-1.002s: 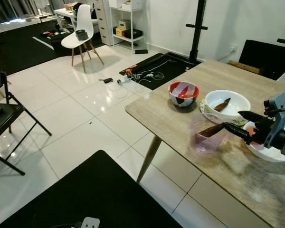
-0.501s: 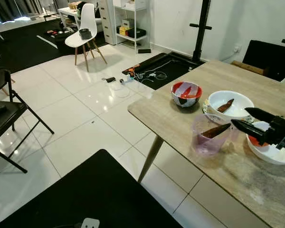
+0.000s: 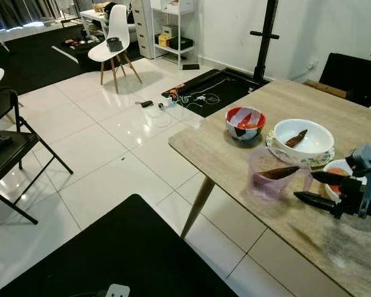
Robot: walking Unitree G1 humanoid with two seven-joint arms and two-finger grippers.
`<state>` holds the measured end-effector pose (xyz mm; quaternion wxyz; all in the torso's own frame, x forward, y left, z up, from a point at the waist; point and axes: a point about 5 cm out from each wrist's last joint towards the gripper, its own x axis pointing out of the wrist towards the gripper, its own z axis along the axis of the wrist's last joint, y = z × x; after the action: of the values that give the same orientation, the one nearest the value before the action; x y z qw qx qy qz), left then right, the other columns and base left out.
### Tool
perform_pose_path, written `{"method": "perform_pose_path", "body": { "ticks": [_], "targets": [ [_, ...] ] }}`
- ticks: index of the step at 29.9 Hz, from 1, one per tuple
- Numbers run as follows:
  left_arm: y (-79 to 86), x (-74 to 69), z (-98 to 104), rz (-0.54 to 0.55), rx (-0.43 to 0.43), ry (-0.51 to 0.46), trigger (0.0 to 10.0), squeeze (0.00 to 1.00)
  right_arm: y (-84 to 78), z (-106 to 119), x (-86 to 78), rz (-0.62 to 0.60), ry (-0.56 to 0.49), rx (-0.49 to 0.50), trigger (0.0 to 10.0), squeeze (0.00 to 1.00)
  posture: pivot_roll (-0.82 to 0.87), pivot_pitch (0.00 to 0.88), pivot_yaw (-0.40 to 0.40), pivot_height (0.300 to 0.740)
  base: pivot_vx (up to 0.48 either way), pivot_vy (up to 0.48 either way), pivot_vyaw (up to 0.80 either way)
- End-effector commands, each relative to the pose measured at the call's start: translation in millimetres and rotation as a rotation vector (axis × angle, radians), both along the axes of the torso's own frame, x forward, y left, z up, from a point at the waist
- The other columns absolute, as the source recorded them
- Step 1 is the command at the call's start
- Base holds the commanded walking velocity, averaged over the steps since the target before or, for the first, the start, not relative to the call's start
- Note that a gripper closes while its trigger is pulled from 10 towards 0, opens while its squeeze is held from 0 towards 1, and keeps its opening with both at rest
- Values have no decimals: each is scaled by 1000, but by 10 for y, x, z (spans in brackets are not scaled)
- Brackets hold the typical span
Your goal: Restocking fridge
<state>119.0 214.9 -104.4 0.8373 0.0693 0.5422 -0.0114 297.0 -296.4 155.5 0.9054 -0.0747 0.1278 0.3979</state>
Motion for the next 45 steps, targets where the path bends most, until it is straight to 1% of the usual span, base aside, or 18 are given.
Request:
{"method": "perform_pose_path", "body": {
  "ticks": [1, 6, 10, 17, 22, 25, 29, 33, 35, 43, 45],
  "targets": [
    [-17, -40, -15, -18, 2, 15, 10000, 0, 33, -9, -10, 17, 5, 3, 10000, 0, 18, 0, 31, 740, 0, 0, 0],
    [-8, -43, -14, -19, 4, 16, 10000, 0, 79, -37, -8, 25, 12, 2, 10000, 0, 18, 0, 32, 740, 0, 0, 0],
    [-5, -39, -13, -20, 4, 15, 10000, 0, 174, -69, 2, 53, 16, 19, 10000, 0, 18, 0, 32, 740, 0, 0, 0],
    [-14, -32, -12, -20, 3, 13, 10000, 0, 234, -58, 9, 79, 9, 37, 10000, 0, 18, 0, 32, 740, 0, 0, 0],
    [-23, -32, -14, -20, 2, 14, 10000, 0, 218, -64, 8, 65, 12, 33, 10000, 0, 19, 0, 31, 740, 0, 0, 0],
    [-28, -31, -15, -19, 1, 14, 10000, 0, 186, -30, -3, 58, 1, 43, 10000, 0, 20, 0, 27, 740, 0, 0, 0],
    [-32, -33, -16, -19, 0, 15, 10000, 0, 104, 97, -25, 49, -48, 89, 10000, 0, 18, 0, 27, 740, 0, 0, 0],
    [-26, -43, -18, -20, 1, 18, 10000, 0, 27, 149, -42, 36, -61, 88, 10000, 0, 18, 0, 27, 740, 0, 0, 0],
    [-23, -46, -18, -21, 2, 19, 10000, 0, 14, 148, -43, 30, -61, 87, 10000, 0, 17, 0, 26, 740, 0, 0, 0],
    [-17, -52, -19, -24, 4, 20, 10000, 0, 31, 90, 45, -18, -60, 55, 10000, 0, 17, 0, 25, 740, 0, 0, 0],
    [-21, -51, -19, -25, 4, 20, 10000, 0, 65, 50, 118, -42, -62, 56, 10000, 0, 23, 0, 22, 740, 0, 0, 0]
  ]
}}
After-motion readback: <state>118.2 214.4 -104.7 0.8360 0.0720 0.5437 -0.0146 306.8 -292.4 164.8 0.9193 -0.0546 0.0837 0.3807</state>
